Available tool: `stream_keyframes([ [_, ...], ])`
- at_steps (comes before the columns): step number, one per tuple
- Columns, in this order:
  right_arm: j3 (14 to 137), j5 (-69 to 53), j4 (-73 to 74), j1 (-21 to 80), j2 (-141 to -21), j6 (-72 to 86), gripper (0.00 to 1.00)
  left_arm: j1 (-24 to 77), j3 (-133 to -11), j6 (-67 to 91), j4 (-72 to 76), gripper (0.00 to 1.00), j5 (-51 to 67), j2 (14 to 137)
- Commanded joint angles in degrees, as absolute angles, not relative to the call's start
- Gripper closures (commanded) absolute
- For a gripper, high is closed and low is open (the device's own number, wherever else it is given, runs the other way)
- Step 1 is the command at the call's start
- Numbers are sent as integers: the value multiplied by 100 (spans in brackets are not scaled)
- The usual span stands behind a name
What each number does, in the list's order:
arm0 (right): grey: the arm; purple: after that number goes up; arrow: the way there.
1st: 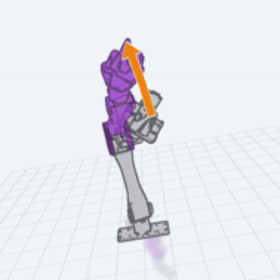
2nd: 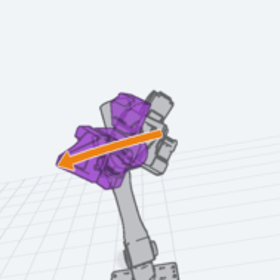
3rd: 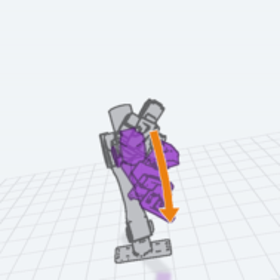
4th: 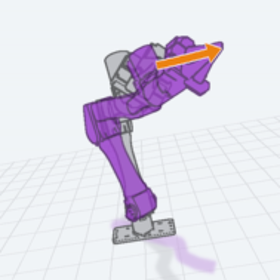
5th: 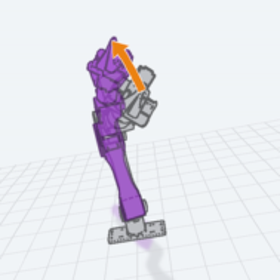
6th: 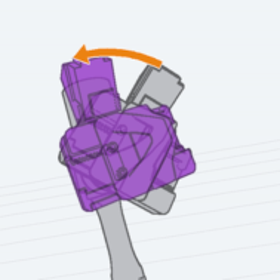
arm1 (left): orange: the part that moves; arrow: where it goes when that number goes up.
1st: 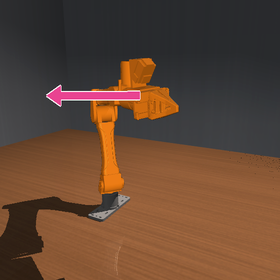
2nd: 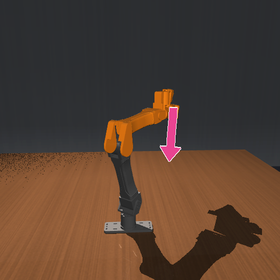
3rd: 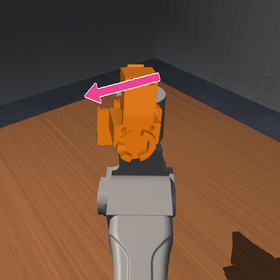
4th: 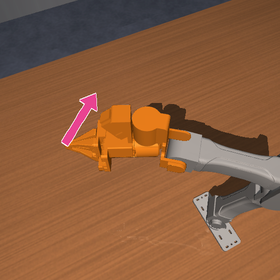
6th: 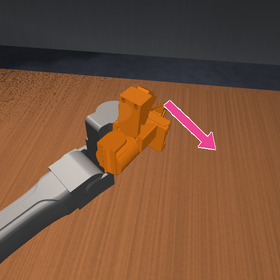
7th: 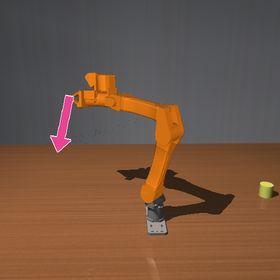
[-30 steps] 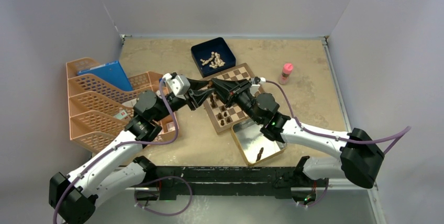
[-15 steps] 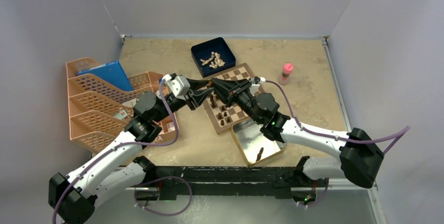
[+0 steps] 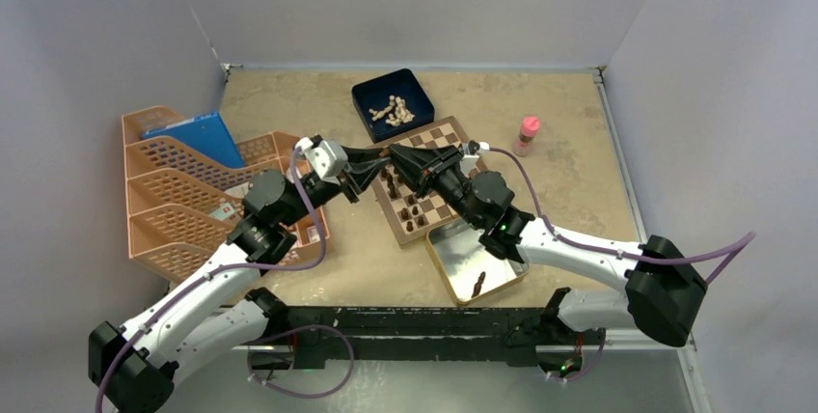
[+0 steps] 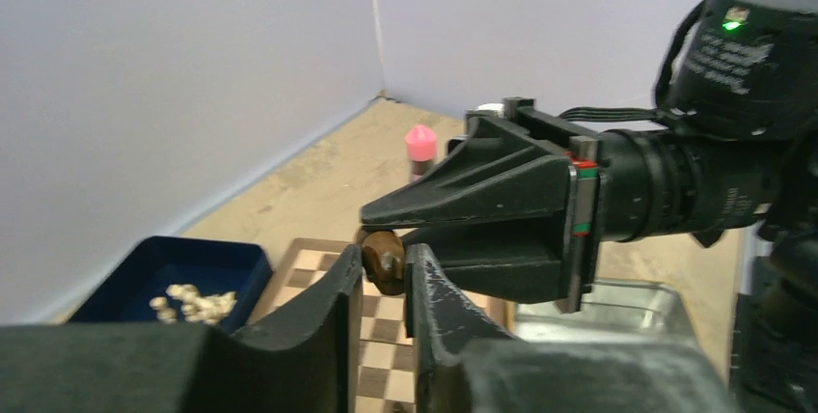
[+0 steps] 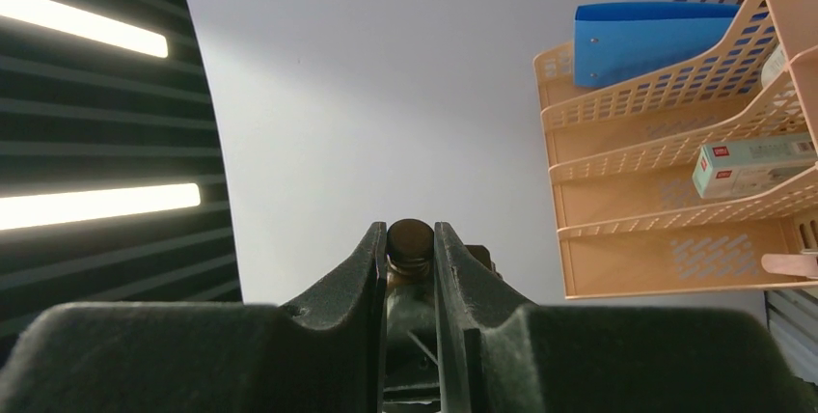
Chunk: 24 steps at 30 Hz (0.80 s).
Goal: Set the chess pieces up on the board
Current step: Place the chess piece on the chessboard.
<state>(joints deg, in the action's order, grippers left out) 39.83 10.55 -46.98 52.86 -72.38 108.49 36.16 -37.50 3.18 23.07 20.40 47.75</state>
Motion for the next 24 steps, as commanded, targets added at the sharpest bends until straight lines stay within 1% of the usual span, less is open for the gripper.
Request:
stream_keyframes([
  [1, 4081, 977, -4845, 5322, -7305, 10626, 83, 3698, -3875, 382, 2508, 93, 2225, 4687],
  [4, 4040, 985, -4887, 5324, -7329, 10532, 82, 3696, -3900, 499, 2483, 100, 2284, 4668],
  [8, 3975, 966, -4917, 5321, -7277, 10371, 77, 3694, -3967, 525, 2363, 100, 2392, 4642],
  [10, 3918, 925, -4855, 5324, -7201, 10274, 72, 3703, -4008, 572, 2263, 100, 2393, 4648],
  [14, 3914, 987, -4501, 5326, -6949, 10020, 57, 3699, -4190, 764, 1911, 100, 2398, 4689],
  [16, 3836, 1022, -4305, 5322, -6740, 9725, 51, 3695, -4333, 871, 1624, 100, 2408, 4769],
  [20, 3474, 1377, -3910, 5323, -6103, 9243, 38, 3698, -4653, 998, 935, 100, 2247, 4961],
  [24, 3056, 1893, -3472, 5319, -5228, 8853, 14, 3697, -4810, 985, 465, 100, 1837, 5072],
])
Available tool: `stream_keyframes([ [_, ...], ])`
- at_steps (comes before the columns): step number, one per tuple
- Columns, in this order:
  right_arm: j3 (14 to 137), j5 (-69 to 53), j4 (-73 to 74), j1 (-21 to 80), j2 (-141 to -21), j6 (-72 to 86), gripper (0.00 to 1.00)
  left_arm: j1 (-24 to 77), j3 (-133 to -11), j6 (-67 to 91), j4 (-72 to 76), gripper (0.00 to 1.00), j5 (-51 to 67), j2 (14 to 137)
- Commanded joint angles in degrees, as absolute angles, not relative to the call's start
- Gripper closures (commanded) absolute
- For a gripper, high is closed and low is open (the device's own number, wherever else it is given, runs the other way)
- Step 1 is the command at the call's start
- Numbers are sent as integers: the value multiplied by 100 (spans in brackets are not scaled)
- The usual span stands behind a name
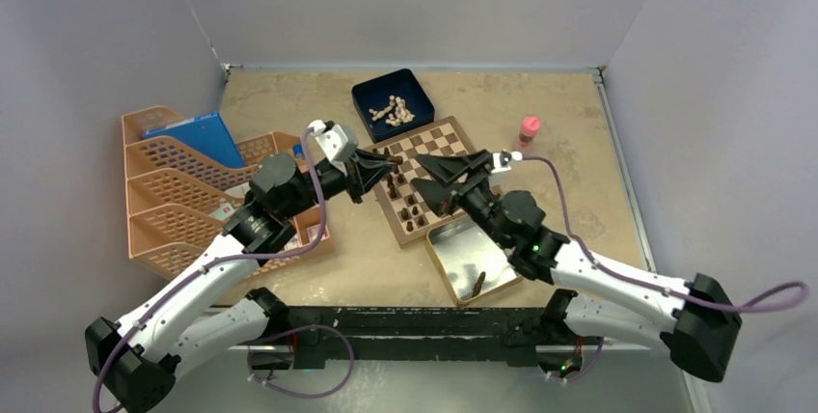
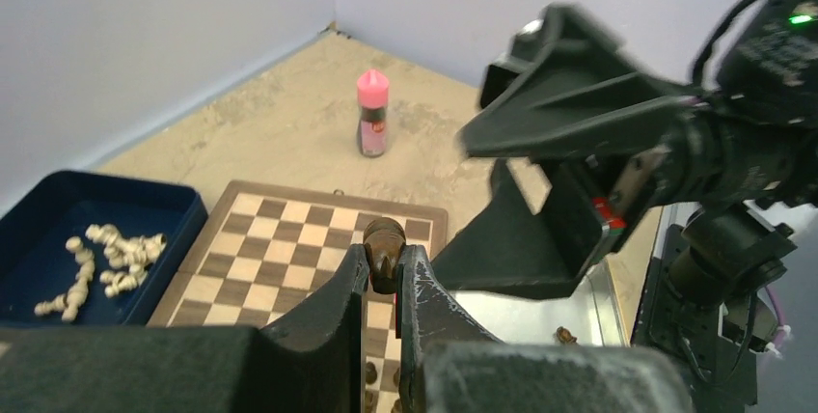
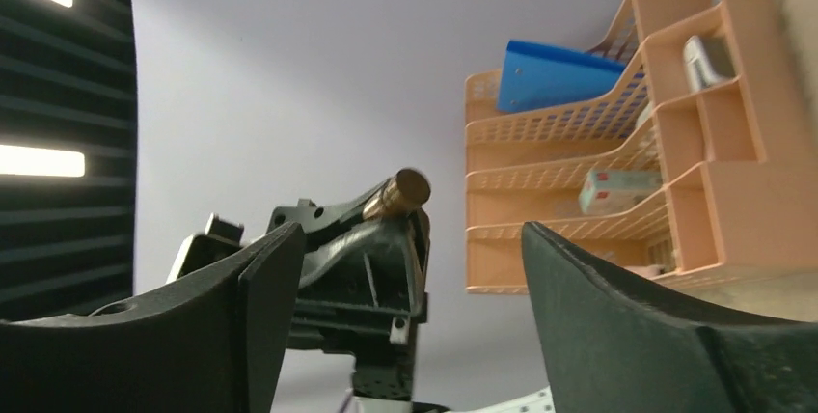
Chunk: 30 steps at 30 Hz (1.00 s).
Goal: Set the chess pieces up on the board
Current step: Place the chess piece on the chessboard.
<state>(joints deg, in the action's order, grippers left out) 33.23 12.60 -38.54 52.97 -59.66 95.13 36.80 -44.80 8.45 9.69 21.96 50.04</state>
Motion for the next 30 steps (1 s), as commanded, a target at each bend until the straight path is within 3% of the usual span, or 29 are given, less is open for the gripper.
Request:
stream_keyframes([
  [1, 2995, 2065, -3311, 5318, -5011, 8730, 10, 3695, -4832, 987, 381, 100, 1681, 5108],
  [7, 2925, 2311, -2501, 5324, -3926, 7420, 2, 3684, -5236, 594, -465, 100, 876, 5744],
  [11, 3067, 2355, -1455, 5326, -3558, 6654, 1, 3519, -5787, 258, -912, 100, 378, 6463],
  [22, 3041, 2751, -179, 5325, -2230, 5839, 1, 2688, -6433, 425, -1181, 100, 517, 8057],
  [30, 3104, 2548, -212, 5325, -2165, 5586, 1, 2576, -6765, 441, -1149, 100, 792, 8900],
])
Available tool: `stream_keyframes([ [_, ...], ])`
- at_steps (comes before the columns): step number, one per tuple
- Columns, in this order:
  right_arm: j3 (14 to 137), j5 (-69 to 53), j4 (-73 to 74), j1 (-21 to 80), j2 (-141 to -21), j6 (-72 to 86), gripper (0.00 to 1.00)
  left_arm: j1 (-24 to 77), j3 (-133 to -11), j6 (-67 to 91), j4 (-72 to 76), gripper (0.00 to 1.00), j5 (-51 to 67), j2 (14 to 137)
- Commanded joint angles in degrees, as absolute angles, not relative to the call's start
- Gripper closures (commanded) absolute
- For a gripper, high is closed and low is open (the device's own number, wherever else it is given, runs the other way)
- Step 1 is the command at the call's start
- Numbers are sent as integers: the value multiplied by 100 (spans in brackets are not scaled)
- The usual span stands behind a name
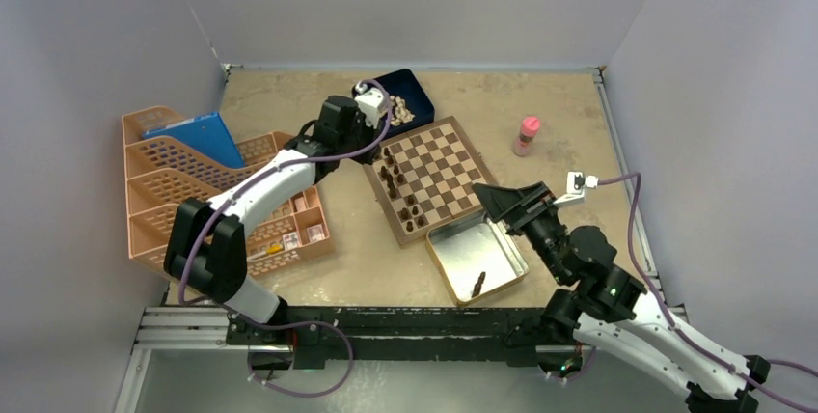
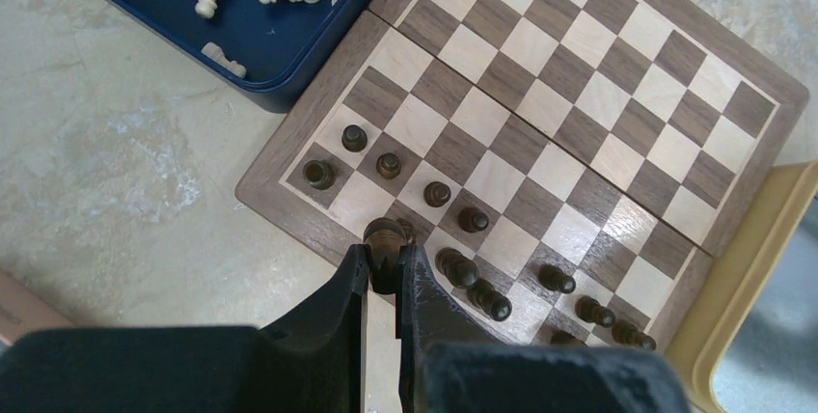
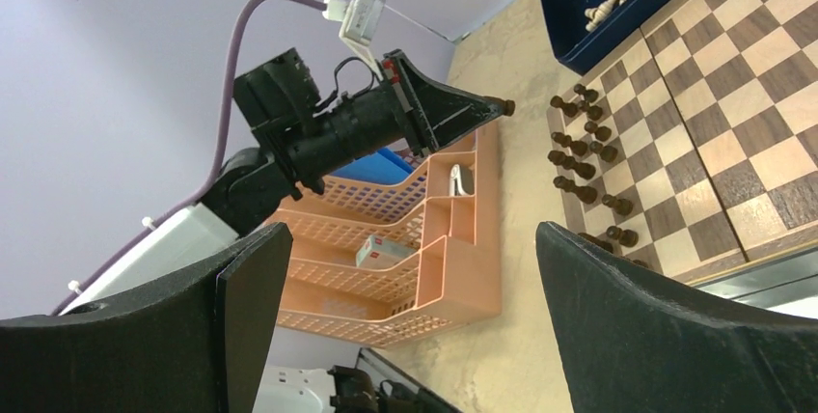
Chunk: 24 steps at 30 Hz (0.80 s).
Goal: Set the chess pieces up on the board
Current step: Place the chess piece on the chessboard.
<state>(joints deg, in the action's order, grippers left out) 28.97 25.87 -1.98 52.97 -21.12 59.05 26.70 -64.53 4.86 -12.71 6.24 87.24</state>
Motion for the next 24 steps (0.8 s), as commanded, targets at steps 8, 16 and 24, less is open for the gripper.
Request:
stream_keyframes([
  [8, 3164, 2272, -417, 5326, -2337, 5481, 1, 2477, -7004, 457, -1323, 100, 967, 9499],
  [16, 3190, 2309, -277, 5322, -2262, 5420, 1, 2427, -7157, 432, -1456, 100, 1028, 9857],
  [24, 3188, 2323, -255, 5326, -2156, 5432, 1, 2417, -7374, 345, -1757, 100, 981, 10170],
])
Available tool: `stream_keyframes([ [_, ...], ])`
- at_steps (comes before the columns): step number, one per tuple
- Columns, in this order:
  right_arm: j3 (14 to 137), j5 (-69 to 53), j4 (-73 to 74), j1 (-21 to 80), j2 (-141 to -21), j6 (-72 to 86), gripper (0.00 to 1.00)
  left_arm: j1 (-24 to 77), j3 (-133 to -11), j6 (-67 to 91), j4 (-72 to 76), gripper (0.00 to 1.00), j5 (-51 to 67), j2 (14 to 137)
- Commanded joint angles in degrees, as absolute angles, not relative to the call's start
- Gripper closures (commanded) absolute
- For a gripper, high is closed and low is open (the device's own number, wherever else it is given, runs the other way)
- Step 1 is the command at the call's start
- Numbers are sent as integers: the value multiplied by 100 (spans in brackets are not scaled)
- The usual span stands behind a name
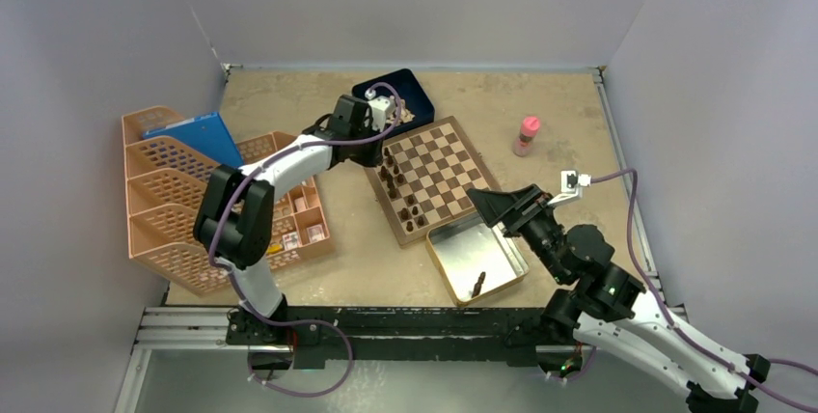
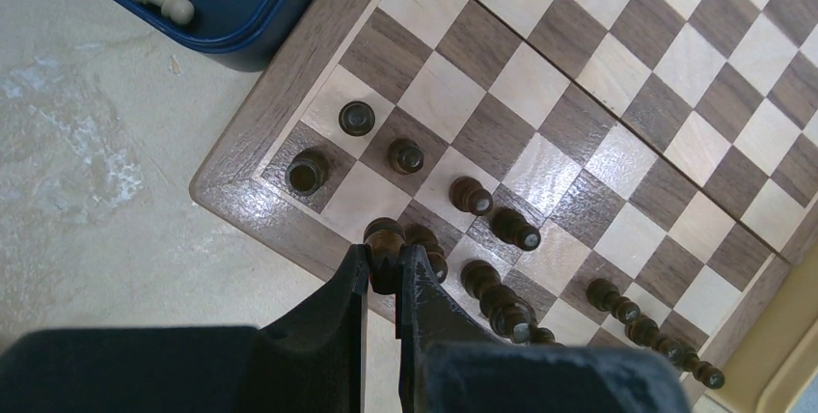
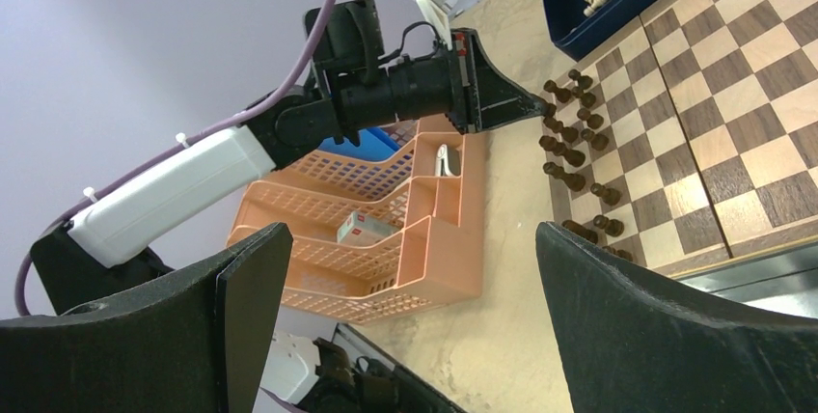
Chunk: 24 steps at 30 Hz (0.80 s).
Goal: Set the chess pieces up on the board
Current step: Place the chess piece on the chessboard.
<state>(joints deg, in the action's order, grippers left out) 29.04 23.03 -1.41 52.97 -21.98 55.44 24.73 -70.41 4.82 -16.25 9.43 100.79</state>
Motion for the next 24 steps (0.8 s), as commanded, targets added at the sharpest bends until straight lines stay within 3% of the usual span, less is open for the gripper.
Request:
stream_keyframes([
  [1, 3203, 2328, -261, 5322, -2172, 5424, 1, 2417, -7384, 343, -1773, 100, 930, 10194],
  [24, 3189, 2215, -322, 5322, -2104, 5422, 1, 2417, -7383, 387, -1568, 100, 643, 10381],
])
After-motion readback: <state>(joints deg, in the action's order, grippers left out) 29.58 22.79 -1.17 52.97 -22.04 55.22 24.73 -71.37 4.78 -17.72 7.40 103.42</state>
